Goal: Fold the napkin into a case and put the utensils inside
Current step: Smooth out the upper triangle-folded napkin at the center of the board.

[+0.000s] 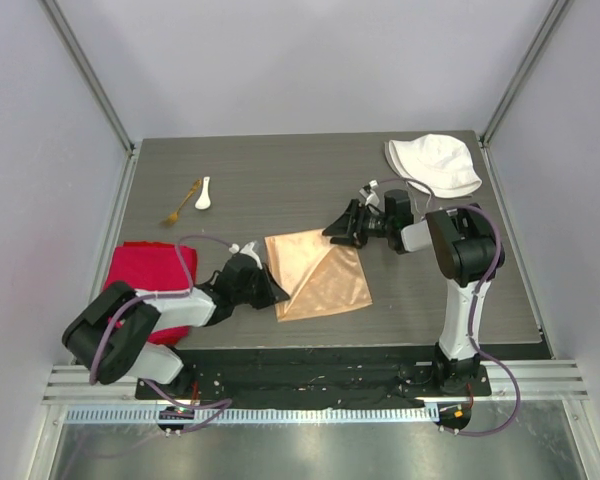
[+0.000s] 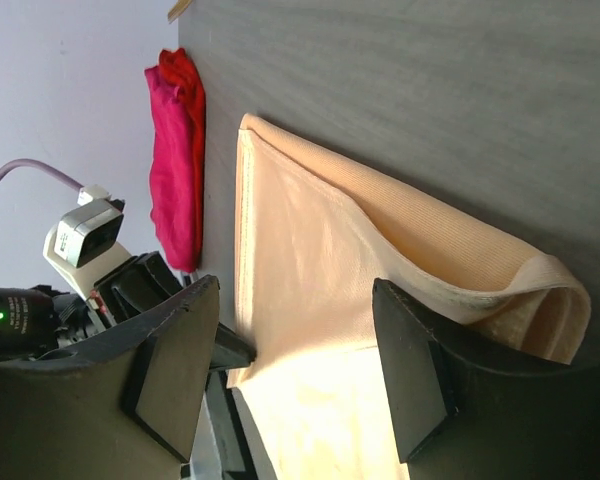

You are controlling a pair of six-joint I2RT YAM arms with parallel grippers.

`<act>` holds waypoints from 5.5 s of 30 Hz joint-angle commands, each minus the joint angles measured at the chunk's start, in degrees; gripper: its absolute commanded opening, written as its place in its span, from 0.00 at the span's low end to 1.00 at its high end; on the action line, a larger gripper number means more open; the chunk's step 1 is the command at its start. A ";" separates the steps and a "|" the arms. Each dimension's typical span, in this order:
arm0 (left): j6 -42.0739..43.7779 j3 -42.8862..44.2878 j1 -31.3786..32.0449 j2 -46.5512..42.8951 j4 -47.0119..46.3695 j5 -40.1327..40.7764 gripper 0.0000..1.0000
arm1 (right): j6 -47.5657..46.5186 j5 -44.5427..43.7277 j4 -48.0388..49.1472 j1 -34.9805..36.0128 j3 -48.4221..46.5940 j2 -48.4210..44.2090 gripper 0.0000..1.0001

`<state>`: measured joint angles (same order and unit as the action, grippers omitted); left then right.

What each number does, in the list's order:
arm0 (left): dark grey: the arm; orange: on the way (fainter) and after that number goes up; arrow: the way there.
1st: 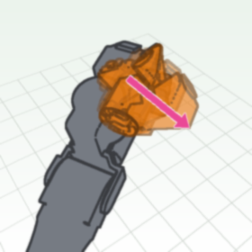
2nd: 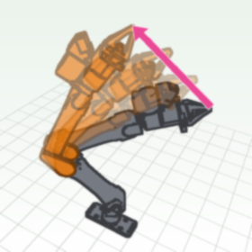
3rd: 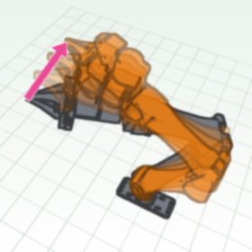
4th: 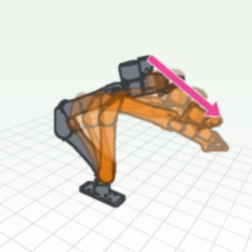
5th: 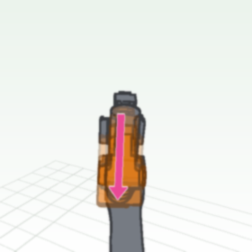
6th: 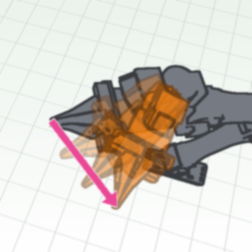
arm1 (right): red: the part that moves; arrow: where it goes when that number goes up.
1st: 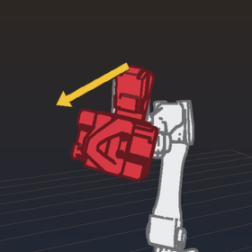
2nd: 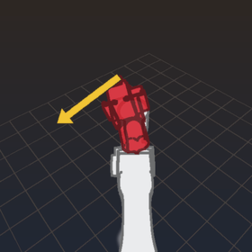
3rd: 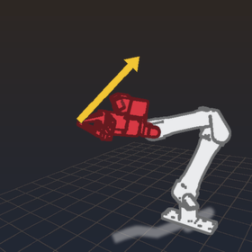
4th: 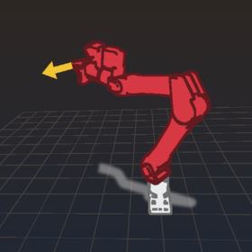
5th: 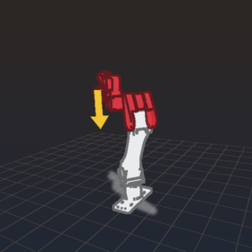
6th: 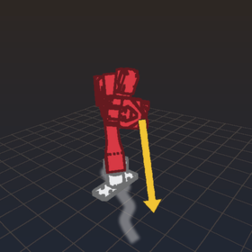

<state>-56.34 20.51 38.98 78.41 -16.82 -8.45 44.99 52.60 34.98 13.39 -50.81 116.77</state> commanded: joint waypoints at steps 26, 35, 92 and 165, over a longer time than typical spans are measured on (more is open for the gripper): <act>7.20 3.93 -5.49 5.34 -6.20 -15.80 0.22 | -8.71 -10.60 -23.49 9.62 -7.83 -12.89 0.82; 6.77 -5.64 -5.67 3.50 -12.88 -15.11 0.25 | -0.34 -6.98 -4.04 14.05 0.18 -7.00 0.82; 21.71 43.90 -16.04 20.98 34.57 6.86 0.55 | -13.00 -24.12 -33.05 8.41 4.83 -23.87 0.49; 30.58 60.26 -9.63 36.46 41.08 21.11 0.24 | -13.09 -21.40 -26.98 11.22 7.83 -17.28 0.28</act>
<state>-26.52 79.94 29.34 113.93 24.77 11.84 31.90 31.46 6.68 24.05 -43.20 98.67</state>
